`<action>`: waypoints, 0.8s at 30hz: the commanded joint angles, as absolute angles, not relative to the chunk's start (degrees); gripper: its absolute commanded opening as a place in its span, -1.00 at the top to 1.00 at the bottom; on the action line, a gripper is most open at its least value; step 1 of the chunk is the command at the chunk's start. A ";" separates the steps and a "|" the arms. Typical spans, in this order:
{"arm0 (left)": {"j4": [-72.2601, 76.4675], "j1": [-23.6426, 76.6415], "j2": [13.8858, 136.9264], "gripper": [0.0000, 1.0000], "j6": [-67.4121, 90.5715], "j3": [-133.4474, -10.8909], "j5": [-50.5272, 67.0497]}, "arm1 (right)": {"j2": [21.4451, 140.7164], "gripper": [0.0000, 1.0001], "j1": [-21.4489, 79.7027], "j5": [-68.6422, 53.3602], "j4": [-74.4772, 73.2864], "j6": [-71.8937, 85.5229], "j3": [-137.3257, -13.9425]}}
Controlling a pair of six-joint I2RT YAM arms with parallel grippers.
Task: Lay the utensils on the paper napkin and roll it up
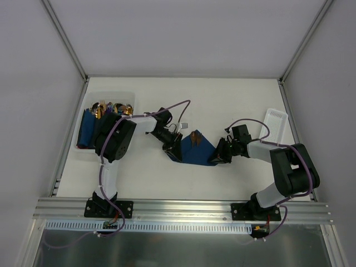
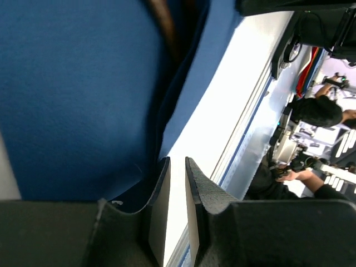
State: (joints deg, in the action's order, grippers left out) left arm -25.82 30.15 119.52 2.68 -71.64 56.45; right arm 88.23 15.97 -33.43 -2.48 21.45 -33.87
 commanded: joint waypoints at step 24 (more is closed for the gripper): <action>-24.52 34.54 124.01 0.68 6.41 -81.65 54.94 | 89.03 0.75 15.38 -31.82 -8.17 16.79 -38.23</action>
State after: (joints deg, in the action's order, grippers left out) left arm -25.21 34.15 122.89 4.25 -80.05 56.18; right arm 88.71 15.81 -32.77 -6.35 18.48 -36.12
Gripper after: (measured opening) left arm 0.164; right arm 0.123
